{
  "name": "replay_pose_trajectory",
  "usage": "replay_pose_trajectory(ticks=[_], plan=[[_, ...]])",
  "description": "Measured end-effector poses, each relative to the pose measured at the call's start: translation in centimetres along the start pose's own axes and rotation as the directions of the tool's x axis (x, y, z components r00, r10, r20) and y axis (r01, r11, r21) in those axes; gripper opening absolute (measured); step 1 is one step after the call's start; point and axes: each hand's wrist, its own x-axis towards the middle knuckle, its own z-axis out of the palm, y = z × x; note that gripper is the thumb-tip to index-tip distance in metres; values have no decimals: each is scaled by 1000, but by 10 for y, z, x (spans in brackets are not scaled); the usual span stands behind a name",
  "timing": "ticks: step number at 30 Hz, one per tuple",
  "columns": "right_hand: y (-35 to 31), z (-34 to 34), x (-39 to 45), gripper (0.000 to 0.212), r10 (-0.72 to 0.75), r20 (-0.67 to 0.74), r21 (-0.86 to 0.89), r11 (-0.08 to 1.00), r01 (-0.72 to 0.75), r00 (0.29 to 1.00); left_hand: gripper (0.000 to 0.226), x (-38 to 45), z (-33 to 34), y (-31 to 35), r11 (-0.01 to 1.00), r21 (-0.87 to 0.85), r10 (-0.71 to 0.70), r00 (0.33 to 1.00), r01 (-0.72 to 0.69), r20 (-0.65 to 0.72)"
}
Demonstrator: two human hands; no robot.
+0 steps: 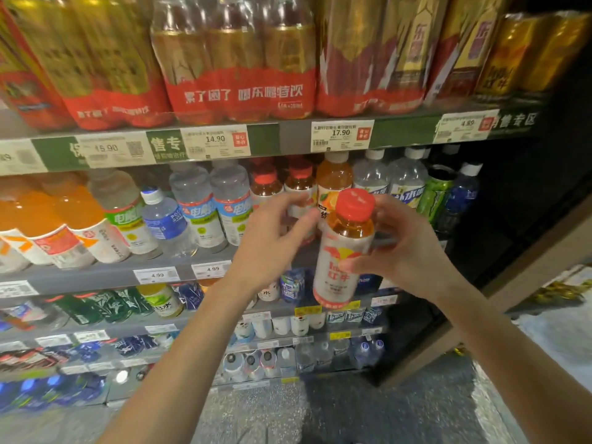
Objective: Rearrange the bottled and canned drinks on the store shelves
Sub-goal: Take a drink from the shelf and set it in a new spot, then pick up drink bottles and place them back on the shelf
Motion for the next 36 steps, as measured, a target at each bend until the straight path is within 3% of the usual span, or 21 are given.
replay_pose_trajectory(ticks=[3, 6, 9, 12, 14, 17, 22, 27, 33, 36], plan=[[8, -14, 9, 74, -5, 1, 9, 1000, 5, 1000, 56, 38, 11, 13, 976, 199, 87, 996, -89, 21], [17, -33, 16, 73, -23, 24, 22, 1000, 22, 999, 72, 75, 29, 23, 950, 306, 44, 997, -63, 71], [29, -53, 21, 77, -30, 45, 16, 999, 30, 999, 59, 102, 45, 27, 931, 358, -107, 989, 65, 99], [37, -71, 27, 80, -50, 71, -4, 999, 50, 996, 38, 107, 60, 26, 960, 157, -238, 971, 232, 26], [43, -80, 32, 80, -84, 77, -24, 996, 86, 994, 31, 107, 68, 24, 964, 153, -202, 973, 217, -109], [51, -89, 37, 80, -87, 86, 6, 996, 87, 992, 35, 96, 72, 21, 946, 282, -90, 965, 160, -247], [60, -95, 43, 81, -100, 95, 128, 988, 87, 990, 50, 55, 77, 19, 928, 369, 20, 979, 58, -203], [57, -94, 49, 78, -128, 100, 180, 978, 109, 987, 56, 38, 74, 33, 794, 608, 173, 953, 14, -247], [51, -84, 53, 77, -148, 116, 134, 982, 132, 982, 53, 24, 37, 61, 839, 541, 221, 873, 56, -434], [49, -72, 58, 80, -145, 92, 79, 987, 138, 985, 51, 8, 20, 53, 859, 505, 176, 879, 82, -443]])
